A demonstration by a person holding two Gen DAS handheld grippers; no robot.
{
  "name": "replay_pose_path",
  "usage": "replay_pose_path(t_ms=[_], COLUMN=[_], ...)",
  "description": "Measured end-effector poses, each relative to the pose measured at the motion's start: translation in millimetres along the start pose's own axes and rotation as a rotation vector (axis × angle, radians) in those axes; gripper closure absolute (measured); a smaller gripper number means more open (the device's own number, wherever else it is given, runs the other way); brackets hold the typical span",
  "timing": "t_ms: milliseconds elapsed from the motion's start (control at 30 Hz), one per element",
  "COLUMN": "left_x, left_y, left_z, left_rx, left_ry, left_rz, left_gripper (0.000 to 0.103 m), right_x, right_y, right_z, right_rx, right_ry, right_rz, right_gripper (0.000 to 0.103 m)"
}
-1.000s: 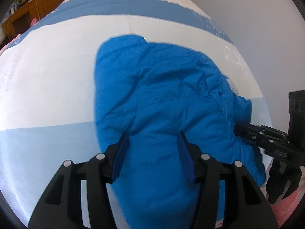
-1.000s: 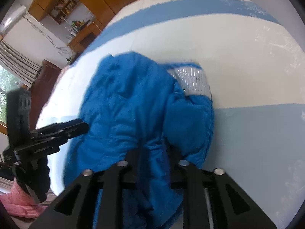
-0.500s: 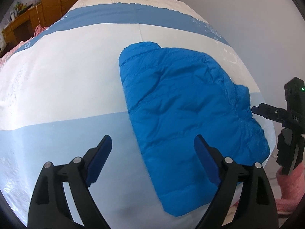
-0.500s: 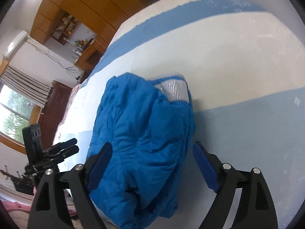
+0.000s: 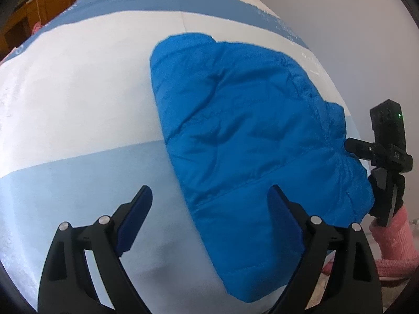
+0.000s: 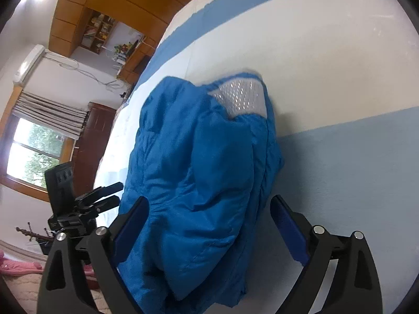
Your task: Fold large clothes
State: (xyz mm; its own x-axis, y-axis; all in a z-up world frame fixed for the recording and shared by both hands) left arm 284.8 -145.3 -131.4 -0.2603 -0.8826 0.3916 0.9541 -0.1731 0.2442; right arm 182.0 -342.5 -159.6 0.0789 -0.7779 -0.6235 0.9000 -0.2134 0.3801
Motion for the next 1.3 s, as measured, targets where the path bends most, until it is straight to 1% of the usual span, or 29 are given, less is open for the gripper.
replay_pose_path(t_ms=[133, 267, 367, 500, 667, 767, 833, 933, 1000, 1033, 1100, 1200, 1267, 1300], left_x=[-4, -12, -23, -32, -29, -25, -21, -17, -16, -15, -11, -7, -2, -6], left_y=[3, 7, 10, 13, 17, 18, 15, 11, 9, 8, 6, 4, 2, 5], left_z=[-10, -23, -36, -50, -63, -66, -61, -54, -49, -46, -40, -30, -21, -17], left_rx=[-0.023, -0.056, -0.098, -0.139, -0.138, -0.128, -0.116, -0.091, -0.081, -0.077, -0.066, -0.045, -0.027, -0.021], left_ry=[-0.044, -0.103, -0.193, -0.291, -0.361, -0.373, -0.363, -0.350, -0.350, -0.348, -0.346, -0.349, -0.358, -0.360], left_rz=[0.013, 0.044, 0.106, 0.167, 0.164, 0.164, 0.148, 0.130, 0.114, 0.104, 0.092, 0.081, 0.078, 0.072], left_gripper=[0.011, 0.006, 0.004, 0.003, 0.002, 0.003, 0.004, 0.012, 0.019, 0.020, 0.024, 0.029, 0.031, 0.032], right_x=[8, 19, 25, 30, 34, 34, 31, 30, 29, 25, 22, 14, 8, 4], right_y=[-1, -5, -8, -10, -12, -14, -12, -15, -17, -17, -19, -18, -15, -13], right_z=[-12, -21, -29, -35, -42, -46, -49, -47, -45, -45, -40, -32, -27, -25], right_rx=[-0.021, -0.030, -0.040, -0.039, -0.033, -0.026, -0.022, -0.001, 0.016, 0.023, 0.037, 0.053, 0.061, 0.065], right_ry=[0.040, 0.085, 0.117, 0.154, 0.197, 0.219, 0.238, 0.258, 0.269, 0.270, 0.274, 0.285, 0.282, 0.279], right_rz=[-0.024, -0.054, -0.077, -0.100, -0.107, -0.109, -0.110, -0.116, -0.118, -0.115, -0.104, -0.095, -0.082, -0.072], right_gripper=[0.008, 0.007, 0.006, 0.005, 0.005, 0.007, 0.012, 0.022, 0.031, 0.033, 0.040, 0.045, 0.047, 0.047])
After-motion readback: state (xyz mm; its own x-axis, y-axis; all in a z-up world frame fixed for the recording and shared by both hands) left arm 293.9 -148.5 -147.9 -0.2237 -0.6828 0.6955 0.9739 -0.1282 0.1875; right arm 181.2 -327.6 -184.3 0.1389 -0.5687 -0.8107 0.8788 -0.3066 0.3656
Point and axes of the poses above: each gripper's, at about its wrist camera, not at the fingertips, and z roughly against the way its jaws point, x to its right, y to its top, the point moved 1 cm from there along -z, roughly the way its jaws point, and after that the axes turned 11 degrees about z, right-handed, at the moved point
